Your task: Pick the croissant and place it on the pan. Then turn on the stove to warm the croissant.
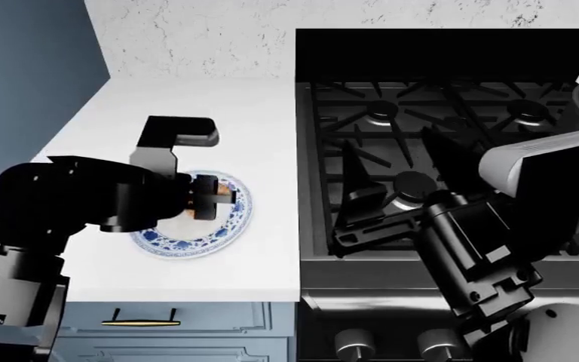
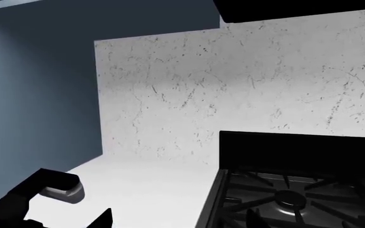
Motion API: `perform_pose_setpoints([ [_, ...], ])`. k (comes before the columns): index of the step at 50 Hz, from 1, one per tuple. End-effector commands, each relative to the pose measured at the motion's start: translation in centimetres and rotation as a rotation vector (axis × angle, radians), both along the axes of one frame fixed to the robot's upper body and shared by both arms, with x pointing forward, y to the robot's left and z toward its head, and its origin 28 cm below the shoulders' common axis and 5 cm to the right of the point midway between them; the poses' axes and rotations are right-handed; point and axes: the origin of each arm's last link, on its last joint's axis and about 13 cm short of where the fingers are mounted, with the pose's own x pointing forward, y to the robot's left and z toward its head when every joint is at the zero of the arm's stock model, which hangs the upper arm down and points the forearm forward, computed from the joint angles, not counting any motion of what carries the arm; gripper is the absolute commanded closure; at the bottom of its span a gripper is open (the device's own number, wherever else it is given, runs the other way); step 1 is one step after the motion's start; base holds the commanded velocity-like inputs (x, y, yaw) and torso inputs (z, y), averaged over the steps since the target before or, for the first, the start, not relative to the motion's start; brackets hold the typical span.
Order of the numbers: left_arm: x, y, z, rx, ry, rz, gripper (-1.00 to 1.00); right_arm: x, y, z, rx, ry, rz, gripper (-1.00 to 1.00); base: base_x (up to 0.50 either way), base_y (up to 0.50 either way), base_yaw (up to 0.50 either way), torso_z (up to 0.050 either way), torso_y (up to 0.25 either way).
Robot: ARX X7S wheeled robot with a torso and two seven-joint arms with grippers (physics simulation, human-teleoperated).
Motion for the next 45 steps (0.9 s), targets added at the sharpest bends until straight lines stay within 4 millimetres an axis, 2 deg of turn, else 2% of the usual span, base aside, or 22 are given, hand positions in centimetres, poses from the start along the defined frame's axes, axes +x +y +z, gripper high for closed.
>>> perform_pose_setpoints([
  [1,0.0,0.1,0.2,0.003,-0.013,0.013,1.0,-0.2,0.0,0.1,0.005,-0.006,-0.001,-1.0,0.0,0.0,0.0,0.0,0.0],
  [25,-1.3,0.2,3.0,-0.033,-0.084,0.011,1.0,-1.0,-0.2,0.5,0.007,-0.035,-0.01,-1.0,0.0,0.0,0.0,0.0,0.0],
  [45,-4.5,0.1,5.1,-0.092,-0.261,-0.053,1.0,-1.6,-0.1,0.9,0.01,-0.065,-0.012,-1.0,0.0,0.0,0.0,0.0,0.0],
])
